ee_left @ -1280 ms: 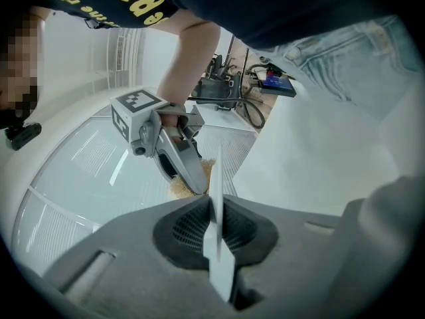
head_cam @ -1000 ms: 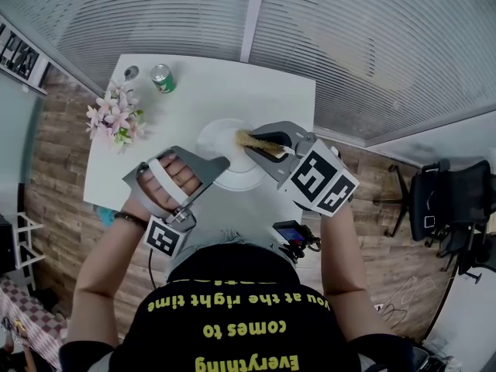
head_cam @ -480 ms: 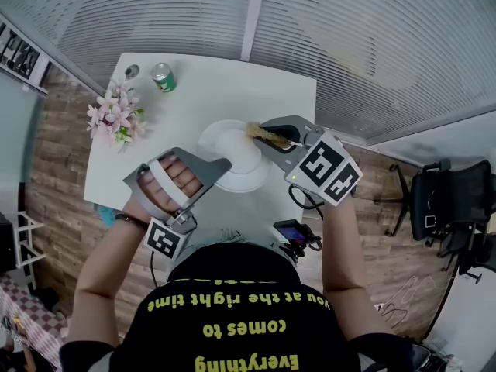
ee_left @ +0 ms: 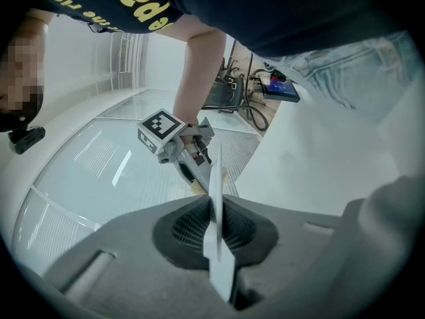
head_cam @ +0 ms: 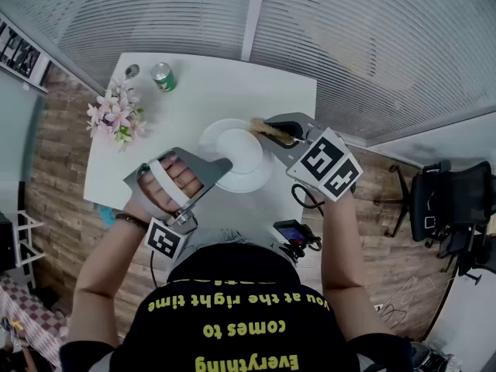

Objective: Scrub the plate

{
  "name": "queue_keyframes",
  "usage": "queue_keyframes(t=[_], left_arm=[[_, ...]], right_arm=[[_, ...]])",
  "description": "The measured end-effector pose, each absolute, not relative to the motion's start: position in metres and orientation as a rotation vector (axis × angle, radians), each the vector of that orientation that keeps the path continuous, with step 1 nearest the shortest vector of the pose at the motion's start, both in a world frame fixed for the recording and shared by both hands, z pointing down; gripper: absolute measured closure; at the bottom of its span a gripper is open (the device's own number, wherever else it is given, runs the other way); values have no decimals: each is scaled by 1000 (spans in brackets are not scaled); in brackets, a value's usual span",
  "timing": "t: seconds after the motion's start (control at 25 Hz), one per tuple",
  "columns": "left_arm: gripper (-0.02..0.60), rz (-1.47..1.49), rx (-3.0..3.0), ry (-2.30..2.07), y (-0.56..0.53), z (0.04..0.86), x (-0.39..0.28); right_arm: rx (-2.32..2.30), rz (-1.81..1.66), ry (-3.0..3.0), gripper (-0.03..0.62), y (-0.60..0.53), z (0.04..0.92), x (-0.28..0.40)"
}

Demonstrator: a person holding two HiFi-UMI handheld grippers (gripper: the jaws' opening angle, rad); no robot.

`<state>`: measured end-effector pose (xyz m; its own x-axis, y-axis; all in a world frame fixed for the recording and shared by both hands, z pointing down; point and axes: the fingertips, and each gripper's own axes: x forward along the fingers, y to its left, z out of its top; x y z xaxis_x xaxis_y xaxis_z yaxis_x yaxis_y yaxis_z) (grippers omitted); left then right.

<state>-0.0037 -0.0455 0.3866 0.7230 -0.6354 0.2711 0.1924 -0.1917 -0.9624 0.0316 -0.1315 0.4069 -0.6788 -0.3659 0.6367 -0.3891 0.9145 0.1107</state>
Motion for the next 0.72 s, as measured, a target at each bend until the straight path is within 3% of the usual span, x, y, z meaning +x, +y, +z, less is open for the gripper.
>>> queue_keyframes(t=[0.72], left_arm=[[563, -777, -1601, 325, -41, 394, 1]], right_arm=[[244, -168, -2459, 537, -88, 373, -29]])
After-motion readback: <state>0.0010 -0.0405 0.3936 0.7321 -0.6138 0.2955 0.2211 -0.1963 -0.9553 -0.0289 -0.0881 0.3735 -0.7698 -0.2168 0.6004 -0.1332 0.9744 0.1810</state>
